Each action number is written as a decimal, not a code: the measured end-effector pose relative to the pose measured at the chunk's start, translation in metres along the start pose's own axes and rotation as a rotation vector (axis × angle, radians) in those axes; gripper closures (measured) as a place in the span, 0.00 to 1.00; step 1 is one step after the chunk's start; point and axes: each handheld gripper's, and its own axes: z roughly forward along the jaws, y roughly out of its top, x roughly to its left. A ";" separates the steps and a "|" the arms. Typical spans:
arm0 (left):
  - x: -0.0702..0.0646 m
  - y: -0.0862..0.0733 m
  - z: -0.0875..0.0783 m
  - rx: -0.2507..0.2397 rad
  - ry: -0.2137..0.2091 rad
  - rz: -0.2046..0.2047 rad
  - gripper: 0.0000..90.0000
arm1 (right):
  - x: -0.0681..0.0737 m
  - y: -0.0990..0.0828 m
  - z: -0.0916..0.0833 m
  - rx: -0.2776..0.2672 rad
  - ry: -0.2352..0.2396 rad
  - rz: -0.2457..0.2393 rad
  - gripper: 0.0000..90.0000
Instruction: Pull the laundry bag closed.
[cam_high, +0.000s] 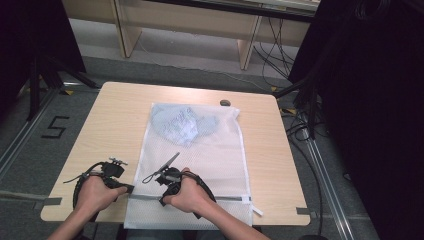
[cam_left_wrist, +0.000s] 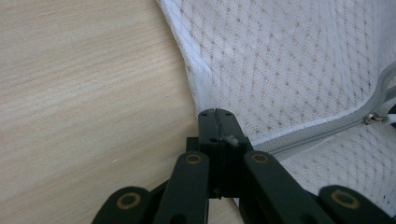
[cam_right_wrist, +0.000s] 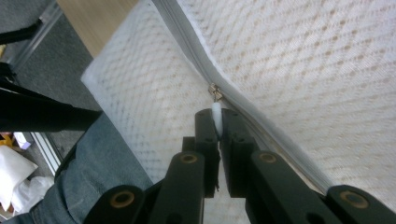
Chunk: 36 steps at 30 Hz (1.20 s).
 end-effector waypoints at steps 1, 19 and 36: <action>0.000 0.000 0.000 0.000 0.000 0.000 1.00 | 0.000 0.000 0.000 0.003 0.000 0.004 0.97; 0.002 0.001 -0.001 0.005 0.001 0.023 1.00 | -0.005 -0.007 -0.006 -0.010 0.005 0.019 0.97; 0.002 0.000 0.000 -0.003 0.001 0.022 1.00 | -0.007 -0.012 -0.010 -0.009 -0.005 0.009 0.97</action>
